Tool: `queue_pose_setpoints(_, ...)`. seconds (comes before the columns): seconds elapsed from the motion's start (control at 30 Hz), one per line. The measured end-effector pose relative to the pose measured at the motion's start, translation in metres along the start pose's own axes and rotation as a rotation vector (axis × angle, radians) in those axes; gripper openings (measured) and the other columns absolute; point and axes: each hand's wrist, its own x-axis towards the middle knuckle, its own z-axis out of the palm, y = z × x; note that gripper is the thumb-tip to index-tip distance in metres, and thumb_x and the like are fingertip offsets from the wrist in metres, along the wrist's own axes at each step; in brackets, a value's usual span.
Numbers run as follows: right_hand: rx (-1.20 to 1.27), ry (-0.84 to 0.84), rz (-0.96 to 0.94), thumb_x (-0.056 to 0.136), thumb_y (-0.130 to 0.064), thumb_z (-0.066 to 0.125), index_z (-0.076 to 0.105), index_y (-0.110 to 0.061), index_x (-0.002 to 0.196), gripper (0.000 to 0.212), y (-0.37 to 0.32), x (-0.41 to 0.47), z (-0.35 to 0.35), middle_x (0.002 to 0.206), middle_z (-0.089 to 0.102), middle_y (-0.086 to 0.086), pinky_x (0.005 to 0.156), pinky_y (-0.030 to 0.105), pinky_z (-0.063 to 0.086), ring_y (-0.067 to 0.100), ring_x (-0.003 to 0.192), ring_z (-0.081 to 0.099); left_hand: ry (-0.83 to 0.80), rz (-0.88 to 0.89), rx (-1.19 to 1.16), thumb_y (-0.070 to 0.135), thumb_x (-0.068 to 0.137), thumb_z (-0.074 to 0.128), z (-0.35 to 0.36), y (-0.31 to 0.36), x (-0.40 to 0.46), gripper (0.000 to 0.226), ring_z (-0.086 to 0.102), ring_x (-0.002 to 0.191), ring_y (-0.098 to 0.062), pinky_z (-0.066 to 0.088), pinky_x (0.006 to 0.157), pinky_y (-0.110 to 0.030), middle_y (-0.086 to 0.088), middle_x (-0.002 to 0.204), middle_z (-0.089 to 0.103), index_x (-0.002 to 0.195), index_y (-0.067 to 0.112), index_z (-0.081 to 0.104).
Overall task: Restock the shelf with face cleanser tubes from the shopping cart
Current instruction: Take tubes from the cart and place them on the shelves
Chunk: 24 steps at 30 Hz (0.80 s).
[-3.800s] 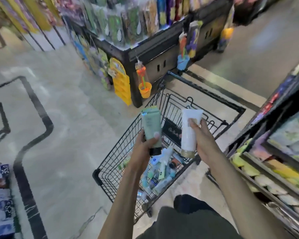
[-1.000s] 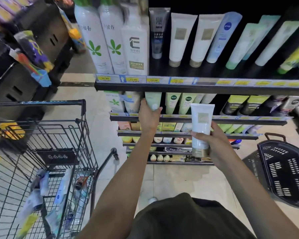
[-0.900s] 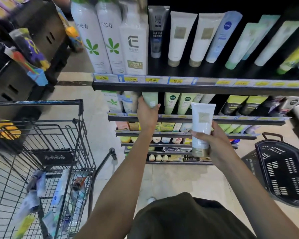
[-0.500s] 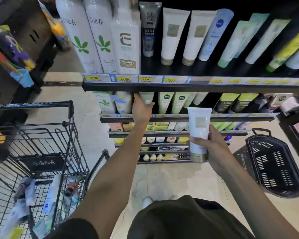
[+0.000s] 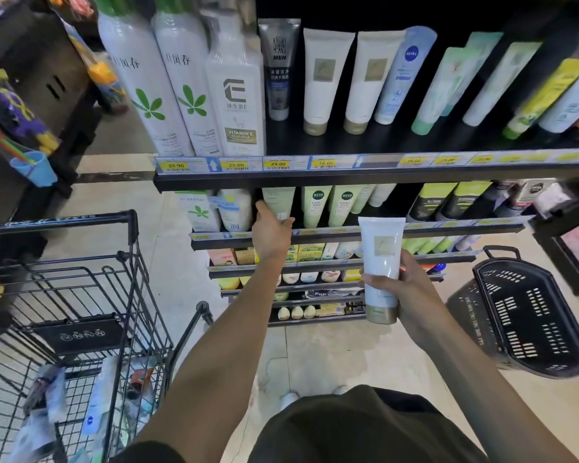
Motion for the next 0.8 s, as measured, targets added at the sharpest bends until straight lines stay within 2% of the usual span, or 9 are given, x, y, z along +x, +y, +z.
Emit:
queue_pose_setpoints(0.1, 0.009, 0.005, 0.002, 0.083, -0.004, 0.080, 0.061, -0.029, 0.128, 0.054, -0.001, 0.001, 0.000, 0.116, 0.075, 0.000, 0.094, 0.054, 0.057, 0.029, 0.110, 0.070, -0.031, 0.003, 0.011, 0.028, 0.083, 0.083, -0.004, 0.000, -0.001, 0.057, 0.070, 0.097, -0.033, 0.062, 0.073, -0.050, -0.012, 0.112, 0.068, 0.110, 0.021, 0.033)
queue_pose_setpoints(0.2, 0.018, 0.000, -0.004, 0.082, -0.004, 0.081, 0.061, -0.027, 0.127, 0.055, -0.001, 0.003, 0.002, 0.116, 0.075, 0.002, 0.091, 0.055, 0.058, 0.031, 0.108, 0.071, -0.031, 0.004, 0.000, 0.027, 0.084, 0.082, -0.012, -0.001, -0.005, 0.062, 0.067, 0.109, -0.033, 0.061, 0.082, -0.051, -0.012, 0.126, 0.063, 0.127, 0.013, 0.039)
queue_pose_setpoints(0.33, 0.032, -0.010, -0.029, 0.079, -0.005, 0.084, 0.060, -0.027, 0.128, 0.059, -0.003, 0.005, 0.006, 0.115, 0.076, 0.002, 0.085, 0.048, 0.060, 0.025, 0.101, 0.074, -0.032, 0.071, 0.087, 0.029, 0.094, 0.071, -0.030, -0.005, -0.026, 0.058, 0.065, 0.113, -0.031, 0.058, 0.088, -0.046, -0.008, 0.137, 0.057, 0.140, 0.013, 0.040)
queue_pose_setpoints(0.43, 0.038, -0.024, -0.041, 0.076, -0.009, 0.088, 0.058, -0.029, 0.131, 0.066, -0.008, 0.010, 0.010, 0.117, 0.075, 0.006, 0.091, 0.055, 0.059, 0.030, 0.106, 0.073, 0.022, 0.216, 0.185, 0.031, 0.099, 0.064, -0.050, -0.004, -0.045, 0.041, 0.064, 0.109, -0.029, 0.054, 0.082, -0.041, -0.006, 0.129, 0.061, 0.134, 0.012, 0.053)
queue_pose_setpoints(0.53, 0.028, -0.036, -0.102, 0.069, -0.017, 0.093, 0.057, -0.032, 0.130, 0.073, -0.025, 0.016, 0.017, 0.120, 0.074, 0.007, 0.092, 0.059, 0.058, 0.036, 0.110, 0.071, 0.112, 0.395, 0.238, 0.034, 0.100, 0.061, -0.079, 0.010, -0.054, 0.037, 0.060, 0.109, -0.027, 0.055, 0.085, -0.044, -0.006, 0.119, 0.065, 0.130, 0.011, 0.060)
queue_pose_setpoints(0.6, 0.033, -0.035, -0.163, 0.070, -0.016, 0.092, 0.056, -0.031, 0.129, 0.071, -0.040, 0.022, 0.022, 0.120, 0.073, 0.009, 0.093, 0.061, 0.057, 0.039, 0.110, 0.070, 0.185, 0.553, 0.272, 0.032, 0.101, 0.061, -0.097, 0.027, -0.053, 0.035, 0.057, 0.108, -0.026, 0.053, 0.090, -0.045, -0.006, 0.116, 0.064, 0.129, 0.011, 0.061)
queue_pose_setpoints(0.7, 0.027, -0.018, -0.253, 0.073, -0.013, 0.091, 0.057, -0.033, 0.125, 0.065, -0.068, 0.031, 0.031, 0.119, 0.074, 0.004, 0.097, 0.059, 0.056, 0.035, 0.110, 0.070, 0.296, 0.831, 0.334, 0.023, 0.100, 0.064, -0.113, 0.061, -0.046, 0.034, 0.054, 0.109, -0.028, 0.047, 0.097, -0.041, -0.011, 0.117, 0.064, 0.128, 0.005, 0.063)
queue_pose_setpoints(0.8, 0.023, -0.001, -0.335, 0.069, -0.020, 0.091, 0.057, -0.036, 0.121, 0.064, -0.098, 0.039, 0.042, 0.118, 0.073, -0.002, 0.099, 0.058, 0.055, 0.030, 0.111, 0.070, 0.327, 0.997, 0.382, 0.019, 0.099, 0.065, -0.117, 0.094, -0.032, 0.038, 0.055, 0.113, -0.032, 0.047, 0.101, -0.042, -0.016, 0.121, 0.063, 0.131, 0.000, 0.061)
